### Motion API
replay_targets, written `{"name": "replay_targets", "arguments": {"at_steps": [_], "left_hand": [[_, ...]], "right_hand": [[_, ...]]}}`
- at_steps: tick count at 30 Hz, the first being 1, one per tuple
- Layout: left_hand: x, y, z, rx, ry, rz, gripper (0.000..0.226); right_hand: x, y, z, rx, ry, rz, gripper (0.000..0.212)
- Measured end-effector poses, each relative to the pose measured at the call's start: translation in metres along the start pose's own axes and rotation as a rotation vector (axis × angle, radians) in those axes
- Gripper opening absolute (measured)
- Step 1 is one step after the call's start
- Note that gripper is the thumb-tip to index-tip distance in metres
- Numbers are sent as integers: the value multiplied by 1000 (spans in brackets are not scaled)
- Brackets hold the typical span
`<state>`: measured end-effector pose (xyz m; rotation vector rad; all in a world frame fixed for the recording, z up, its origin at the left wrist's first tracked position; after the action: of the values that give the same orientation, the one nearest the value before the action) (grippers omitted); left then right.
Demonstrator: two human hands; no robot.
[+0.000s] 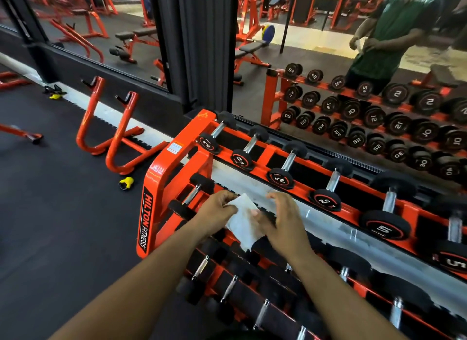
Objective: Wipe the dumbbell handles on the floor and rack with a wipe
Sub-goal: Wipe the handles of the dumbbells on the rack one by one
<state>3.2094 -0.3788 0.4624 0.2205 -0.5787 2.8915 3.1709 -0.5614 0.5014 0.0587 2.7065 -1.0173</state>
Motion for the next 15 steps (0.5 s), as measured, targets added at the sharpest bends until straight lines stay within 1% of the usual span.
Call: {"name": "replay_targets", "arguments": {"at_steps": [1,2,3,4,6,7,9,10,11,12,13,14,15], "left_hand": [[-1,3,6,-22,33,-34,19],[-1,5,10,-32,61,-63,20],[-2,5,11,-34,69,-76,20],[-3,2,10,-6,62,-86,20],[-5,-9,3,160,4,-58,17],[-4,-19,-4,291,-39,0,15],[2,-36,-26,542,-165,191,16],[7,-40,-40,628,-238,274,24],[11,-38,-52,681,-300,311,34],[15,-31,-60,686,-335,288,47],[18,-21,-64,642,-344,205,59],[22,-8,-63,582,-337,90,67],[26,6,-58,531,-320,-19,70]], "right_hand": [[-5,16,1,3,51,-123,63],[-7,30,3,-20,125,-242,65],[-8,41,7,-72,197,-328,59],[-8,48,11,-139,243,-366,47],[-7,48,16,-273,301,-340,21],[-5,49,18,-339,335,-318,16],[3,52,23,-474,422,-281,12],[5,54,24,-539,455,-266,12],[7,57,25,-585,481,-246,13],[8,59,25,-615,503,-227,14],[9,61,23,-632,518,-210,16],[11,65,21,-641,527,-196,17],[12,67,19,-646,528,-187,18]]}}
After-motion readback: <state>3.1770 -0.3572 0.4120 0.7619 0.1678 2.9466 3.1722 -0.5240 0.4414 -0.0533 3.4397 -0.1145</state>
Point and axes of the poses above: each hand's wrist, its own x-axis away from the middle knuckle, its own y-axis out of the palm, z = x × y, the point moved 10 cm from there along -x, towards the middle knuckle, and after that the axes turned 3 degrees about -x, right-handed, at the moved point
